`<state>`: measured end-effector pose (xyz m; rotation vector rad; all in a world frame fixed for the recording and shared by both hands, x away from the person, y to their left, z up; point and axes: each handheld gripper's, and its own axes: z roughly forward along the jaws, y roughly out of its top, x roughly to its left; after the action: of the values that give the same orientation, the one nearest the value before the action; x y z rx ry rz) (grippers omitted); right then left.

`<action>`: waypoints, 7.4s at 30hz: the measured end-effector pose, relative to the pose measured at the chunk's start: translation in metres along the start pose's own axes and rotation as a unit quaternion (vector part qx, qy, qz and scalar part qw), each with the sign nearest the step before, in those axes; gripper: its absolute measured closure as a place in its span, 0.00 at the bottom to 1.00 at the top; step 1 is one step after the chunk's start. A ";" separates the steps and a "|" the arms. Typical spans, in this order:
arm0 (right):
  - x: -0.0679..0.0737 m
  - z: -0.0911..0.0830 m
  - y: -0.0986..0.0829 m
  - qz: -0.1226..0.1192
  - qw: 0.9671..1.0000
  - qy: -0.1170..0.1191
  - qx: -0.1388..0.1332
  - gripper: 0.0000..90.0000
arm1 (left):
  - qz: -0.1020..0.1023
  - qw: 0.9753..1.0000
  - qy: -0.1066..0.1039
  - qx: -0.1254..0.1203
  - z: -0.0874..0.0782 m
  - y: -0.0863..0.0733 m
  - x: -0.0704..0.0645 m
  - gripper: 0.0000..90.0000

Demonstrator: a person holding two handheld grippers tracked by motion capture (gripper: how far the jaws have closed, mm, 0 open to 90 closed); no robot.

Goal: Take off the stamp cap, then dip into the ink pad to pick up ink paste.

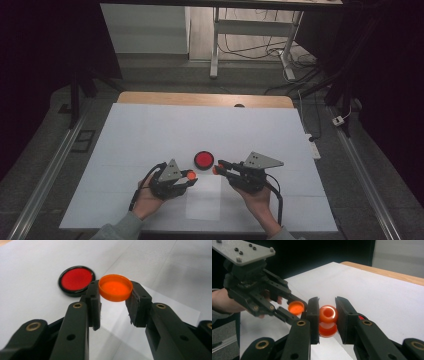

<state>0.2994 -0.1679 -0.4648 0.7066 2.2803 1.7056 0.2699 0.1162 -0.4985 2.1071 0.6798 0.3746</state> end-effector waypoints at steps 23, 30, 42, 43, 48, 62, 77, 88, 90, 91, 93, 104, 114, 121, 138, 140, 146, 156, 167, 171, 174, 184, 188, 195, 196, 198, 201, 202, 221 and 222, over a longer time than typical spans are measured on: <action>-0.006 -0.002 -0.003 -0.014 1.000 -0.016 0.009 0.81 | -0.057 0.998 0.026 -0.019 -0.039 -0.028 0.027 0.72; -0.009 -0.003 -0.004 -0.012 1.000 -0.023 0.011 0.81 | -0.074 0.996 0.042 -0.023 -0.056 -0.044 0.031 0.72; -0.012 -0.004 -0.004 -0.015 0.999 -0.030 0.015 0.81 | -0.086 0.995 0.051 -0.020 -0.065 -0.059 0.034 0.72; -0.012 -0.004 -0.004 -0.015 0.999 -0.031 0.015 0.81 | -0.086 0.995 0.051 -0.019 -0.065 -0.059 0.034 0.72; -0.013 -0.004 -0.004 -0.016 0.999 -0.035 0.014 0.81 | -0.085 0.995 0.051 -0.017 -0.064 -0.060 0.034 0.72; -0.016 -0.002 -0.004 -0.015 0.999 -0.038 0.017 0.80 | -0.084 0.995 0.051 -0.015 -0.063 -0.060 0.035 0.72; -0.023 0.017 -0.001 -0.013 0.999 -0.041 0.028 0.81 | -0.087 0.995 0.050 -0.014 -0.063 -0.061 0.037 0.72; -0.029 0.029 0.002 -0.010 0.999 -0.039 0.030 0.81 | -0.087 0.995 0.050 -0.015 -0.064 -0.062 0.037 0.72; -0.030 0.031 0.002 -0.009 0.999 -0.040 0.031 0.81 | -0.088 0.995 0.050 -0.015 -0.064 -0.062 0.037 0.72; -0.030 0.031 0.002 -0.010 0.999 -0.040 0.034 0.81 | -0.088 0.995 0.050 -0.015 -0.064 -0.062 0.037 0.72; -0.031 0.033 0.002 -0.011 0.998 -0.041 0.036 0.81 | -0.086 0.995 0.051 -0.015 -0.063 -0.062 0.036 0.72; -0.037 0.042 0.002 -0.008 0.998 -0.044 0.045 0.80 | -0.085 0.995 0.049 -0.011 -0.062 -0.062 0.036 0.72; -0.039 0.053 -0.001 -0.006 0.997 -0.043 0.059 0.80 | -0.085 0.995 0.048 -0.008 -0.061 -0.063 0.036 0.72; -0.041 0.065 -0.002 -0.007 0.997 -0.039 0.068 0.80 | -0.084 0.995 0.047 -0.005 -0.059 -0.062 0.035 0.72; -0.047 0.088 -0.007 -0.012 0.994 -0.042 0.095 0.80 | -0.080 0.996 0.046 0.001 -0.056 -0.062 0.036 0.72; -0.049 0.091 -0.009 -0.012 0.994 -0.042 0.099 0.80 | -0.081 0.996 0.046 -0.001 -0.057 -0.062 0.036 0.72; -0.048 0.097 -0.012 -0.016 0.994 -0.044 0.103 0.80 | -0.082 0.996 0.046 -0.001 -0.057 -0.063 0.036 0.72; -0.050 0.105 -0.015 -0.023 0.993 -0.050 0.108 0.80 | -0.082 0.995 0.047 -0.001 -0.057 -0.063 0.037 0.72; -0.045 0.112 -0.018 -0.053 0.988 -0.061 0.136 0.80 | -0.082 0.995 0.048 0.000 -0.057 -0.063 0.037 0.72; -0.045 0.112 -0.018 -0.044 0.988 -0.064 0.134 0.81 | -0.081 0.996 0.047 0.000 -0.058 -0.063 0.036 0.72; -0.044 0.112 -0.018 -0.048 0.987 -0.069 0.139 0.81 | -0.080 0.996 0.047 0.000 -0.058 -0.063 0.036 0.72; -0.039 0.113 -0.019 -0.057 0.985 -0.081 0.139 0.81 | -0.081 0.996 0.048 -0.001 -0.059 -0.063 0.036 0.72; -0.040 0.112 -0.020 -0.052 0.986 -0.081 0.139 0.81 | -0.081 0.996 0.048 -0.001 -0.059 -0.063 0.035 0.72; -0.041 0.112 -0.020 -0.047 0.987 -0.079 0.135 0.81 | -0.082 0.996 0.048 -0.003 -0.060 -0.062 0.035 0.72; -0.041 0.112 -0.021 -0.045 0.987 -0.080 0.135 0.81 | -0.082 0.995 0.048 -0.004 -0.060 -0.062 0.035 0.72; -0.041 0.112 -0.021 -0.047 0.986 -0.080 0.135 0.81 | -0.082 0.996 0.048 -0.004 -0.060 -0.062 0.035 0.72; -0.041 0.112 -0.021 -0.046 0.987 -0.080 0.134 0.81 | -0.082 0.996 0.048 -0.004 -0.060 -0.062 0.035 0.72; -0.041 0.111 -0.022 -0.043 0.987 -0.079 0.132 0.81 | -0.082 0.996 0.047 -0.004 -0.060 -0.062 0.035 0.72; -0.043 0.111 -0.023 -0.033 0.989 -0.074 0.122 0.81 | -0.082 0.995 0.049 -0.004 -0.060 -0.062 0.035 0.72; -0.044 0.111 -0.023 -0.031 0.990 -0.073 0.121 0.81 | -0.082 0.995 0.049 -0.005 -0.060 -0.062 0.035 0.72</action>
<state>0.3798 -0.1010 -0.5256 0.7700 2.4012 1.3180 0.2484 0.2058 -0.5133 2.0172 0.8993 0.3906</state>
